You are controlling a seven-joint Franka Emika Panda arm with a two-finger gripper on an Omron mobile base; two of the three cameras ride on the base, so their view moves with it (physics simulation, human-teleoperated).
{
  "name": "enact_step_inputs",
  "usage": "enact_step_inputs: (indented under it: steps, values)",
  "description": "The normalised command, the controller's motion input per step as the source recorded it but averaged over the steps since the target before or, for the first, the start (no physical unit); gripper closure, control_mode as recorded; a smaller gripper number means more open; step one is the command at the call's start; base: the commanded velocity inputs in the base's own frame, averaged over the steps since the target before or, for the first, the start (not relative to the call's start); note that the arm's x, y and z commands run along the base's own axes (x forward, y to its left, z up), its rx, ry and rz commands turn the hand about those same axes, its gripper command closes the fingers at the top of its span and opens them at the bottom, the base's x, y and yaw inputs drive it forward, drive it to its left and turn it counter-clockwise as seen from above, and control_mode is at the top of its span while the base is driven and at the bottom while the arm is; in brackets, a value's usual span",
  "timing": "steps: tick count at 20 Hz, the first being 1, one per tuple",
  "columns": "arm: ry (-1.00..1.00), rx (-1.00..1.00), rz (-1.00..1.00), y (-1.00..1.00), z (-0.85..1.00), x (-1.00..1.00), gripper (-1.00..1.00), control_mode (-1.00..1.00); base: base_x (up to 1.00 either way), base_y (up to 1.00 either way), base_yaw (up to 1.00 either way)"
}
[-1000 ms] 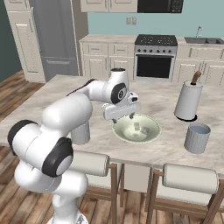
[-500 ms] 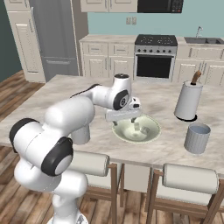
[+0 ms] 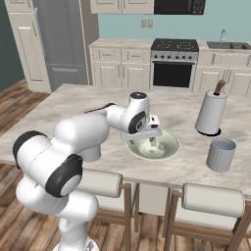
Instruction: There are four ice cubes in the ice bowl. Place two ice cubes in each glass of water.
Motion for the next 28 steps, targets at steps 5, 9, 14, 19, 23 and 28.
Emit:
enact_step_inputs:
  steps: [5,9,14,19,23,28]
  values:
    - [-0.06,0.0,0.0,-0.02,-0.07,0.34,-1.0,-1.0,0.0,0.0,0.0]
    - [-0.03,0.0,0.0,-0.02,-0.08,0.34,-1.0,-1.0,0.0,0.0,0.0]
    - [0.0,0.0,0.0,-0.05,-0.11,0.21,-1.0,-1.0,0.0,0.0,0.0]
    - [0.0,0.02,0.0,-0.14,-0.1,0.13,-1.0,-1.0,0.0,0.0,0.0]
    - [0.0,0.01,0.0,-0.15,-0.12,0.14,-1.0,-1.0,0.0,0.0,0.0]
    - [0.0,0.0,0.0,-0.03,-0.11,0.16,-1.0,-1.0,0.0,0.0,0.0]
